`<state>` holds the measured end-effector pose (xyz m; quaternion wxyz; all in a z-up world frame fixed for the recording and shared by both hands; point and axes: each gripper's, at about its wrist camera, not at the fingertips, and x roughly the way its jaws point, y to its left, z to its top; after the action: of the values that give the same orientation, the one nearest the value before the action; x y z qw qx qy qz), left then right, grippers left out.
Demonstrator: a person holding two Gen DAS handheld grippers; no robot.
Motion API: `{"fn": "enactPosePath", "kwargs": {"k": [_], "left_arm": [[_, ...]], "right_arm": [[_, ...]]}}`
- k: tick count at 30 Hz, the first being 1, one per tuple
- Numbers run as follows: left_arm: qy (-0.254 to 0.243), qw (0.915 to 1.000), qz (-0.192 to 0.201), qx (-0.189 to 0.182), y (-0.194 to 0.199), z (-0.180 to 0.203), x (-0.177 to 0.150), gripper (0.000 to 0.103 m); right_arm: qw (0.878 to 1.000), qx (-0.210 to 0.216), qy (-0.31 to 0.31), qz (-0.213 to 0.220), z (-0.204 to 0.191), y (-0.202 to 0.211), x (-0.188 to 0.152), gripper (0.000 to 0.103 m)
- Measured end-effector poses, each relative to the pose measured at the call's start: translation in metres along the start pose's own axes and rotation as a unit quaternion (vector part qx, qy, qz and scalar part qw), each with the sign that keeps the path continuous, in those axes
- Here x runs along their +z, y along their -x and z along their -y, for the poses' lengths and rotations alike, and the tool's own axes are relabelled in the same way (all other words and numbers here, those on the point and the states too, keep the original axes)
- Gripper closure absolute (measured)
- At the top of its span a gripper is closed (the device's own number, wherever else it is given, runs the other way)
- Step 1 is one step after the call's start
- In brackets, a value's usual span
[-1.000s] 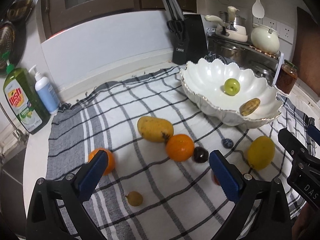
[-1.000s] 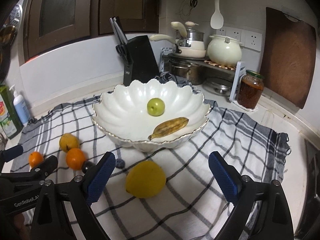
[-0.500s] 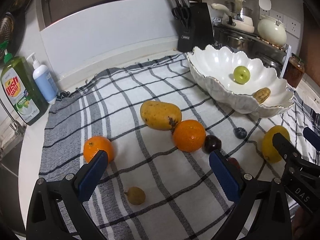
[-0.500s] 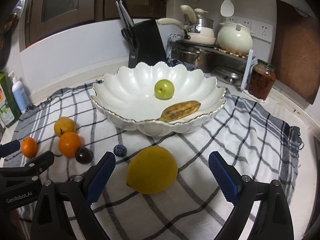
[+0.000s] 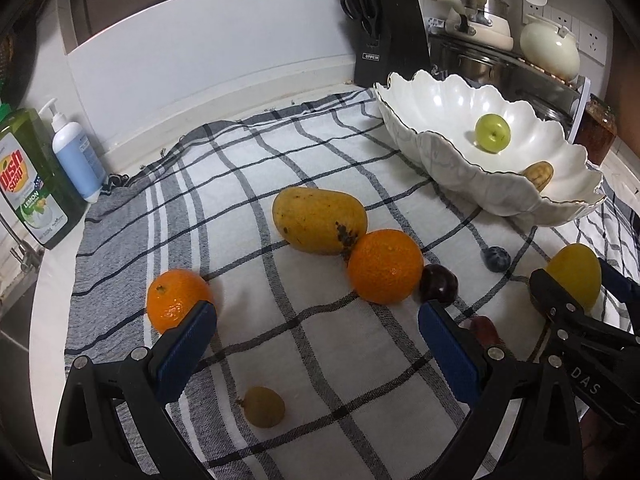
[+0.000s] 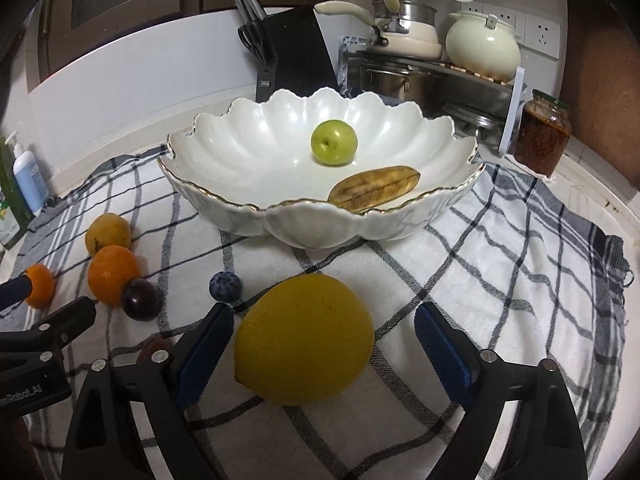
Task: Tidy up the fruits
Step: 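Grasp the yellow lemon with the right tool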
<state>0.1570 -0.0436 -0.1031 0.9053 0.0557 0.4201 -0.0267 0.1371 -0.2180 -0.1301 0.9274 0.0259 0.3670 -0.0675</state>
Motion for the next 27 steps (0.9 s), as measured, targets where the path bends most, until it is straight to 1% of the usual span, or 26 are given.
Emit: {"fn": "enactPosePath", "kwargs": {"k": [4,5,6,7,9,14,27], "left_arm": [[-0.003,1.0000,-0.002,0.001,-0.002,0.001,0.000,0.000],[-0.003,1.0000,-0.003,0.001,-0.003,0.001,-0.001,0.000],[-0.002,1.0000,-0.004,0.001,-0.004,0.000,-0.001,0.000],[-0.001,1.0000,-0.005,0.001,-0.004,-0.001,-0.001,0.000],[0.002,1.0000,-0.006,0.001,-0.005,-0.003,-0.001,0.000],[0.001,1.0000,-0.002,0.001,-0.001,-0.004,-0.002,0.000],[0.009,0.9997,0.021,-0.002,0.027,-0.021,-0.006,0.000]], "right_arm": [[1.000,0.010,-0.002,-0.013,0.000,-0.007,-0.001,0.030],[1.000,0.014,-0.003,-0.014,0.000,-0.008,-0.002,0.032],[1.000,0.020,-0.003,-0.013,-0.001,-0.008,-0.002,0.039],[1.000,0.022,-0.001,-0.010,-0.003,-0.006,-0.003,0.041],[1.000,0.015,0.005,-0.009,-0.005,-0.006,-0.003,0.041],[1.000,0.020,0.001,-0.006,-0.006,-0.001,-0.002,0.041],[0.999,0.031,0.007,0.028,-0.020,0.035,0.005,0.042]]}}
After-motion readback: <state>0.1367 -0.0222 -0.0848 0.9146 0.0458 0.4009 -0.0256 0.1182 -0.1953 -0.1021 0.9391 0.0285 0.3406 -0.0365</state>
